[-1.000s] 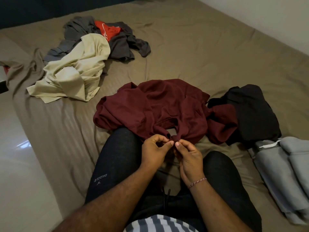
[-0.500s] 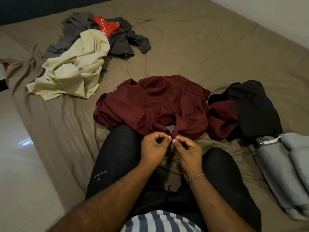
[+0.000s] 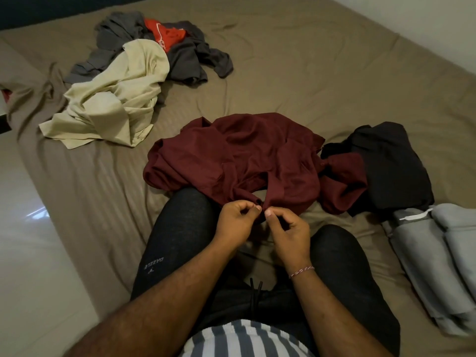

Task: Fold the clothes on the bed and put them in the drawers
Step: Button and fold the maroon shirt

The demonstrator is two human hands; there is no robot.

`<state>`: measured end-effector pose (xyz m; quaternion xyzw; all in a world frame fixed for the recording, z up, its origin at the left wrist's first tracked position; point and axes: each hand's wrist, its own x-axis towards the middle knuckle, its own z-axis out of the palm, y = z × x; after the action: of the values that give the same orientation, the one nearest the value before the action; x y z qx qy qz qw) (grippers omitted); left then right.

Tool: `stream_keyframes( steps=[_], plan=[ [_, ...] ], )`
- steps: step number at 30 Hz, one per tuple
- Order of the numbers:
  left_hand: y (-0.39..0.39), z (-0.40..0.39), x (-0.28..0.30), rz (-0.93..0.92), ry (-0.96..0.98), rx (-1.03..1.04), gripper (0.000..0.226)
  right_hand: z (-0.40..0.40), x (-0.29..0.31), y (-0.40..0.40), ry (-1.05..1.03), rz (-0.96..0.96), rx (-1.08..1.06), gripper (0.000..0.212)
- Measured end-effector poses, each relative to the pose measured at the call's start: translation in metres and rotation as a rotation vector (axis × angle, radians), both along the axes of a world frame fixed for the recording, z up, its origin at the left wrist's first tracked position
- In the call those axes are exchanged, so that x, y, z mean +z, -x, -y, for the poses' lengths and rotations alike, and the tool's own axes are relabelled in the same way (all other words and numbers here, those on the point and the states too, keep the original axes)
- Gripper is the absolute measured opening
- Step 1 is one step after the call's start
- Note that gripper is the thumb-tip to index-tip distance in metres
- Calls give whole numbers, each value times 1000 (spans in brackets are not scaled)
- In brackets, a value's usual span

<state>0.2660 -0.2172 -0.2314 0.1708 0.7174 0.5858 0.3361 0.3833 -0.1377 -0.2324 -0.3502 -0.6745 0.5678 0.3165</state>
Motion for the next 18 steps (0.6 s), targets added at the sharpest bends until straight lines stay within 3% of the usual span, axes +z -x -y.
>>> stream_keyframes(
  steps=[5, 12, 14, 18],
  plan=[
    [-3, -1, 4, 118, -16, -103, 21, -3, -2, 1, 78, 8, -37, 27],
    [-2, 1, 5, 239, -40, -89, 18, -4, -6, 1, 193, -38, -38, 24],
    [-2, 1, 5, 203, -24, -98, 19, -3, -6, 1, 193, -26, -39, 25],
    [-3, 2, 2, -61, 80, -125, 18, -1, -4, 1, 128, 26, -22, 26]
  ],
)
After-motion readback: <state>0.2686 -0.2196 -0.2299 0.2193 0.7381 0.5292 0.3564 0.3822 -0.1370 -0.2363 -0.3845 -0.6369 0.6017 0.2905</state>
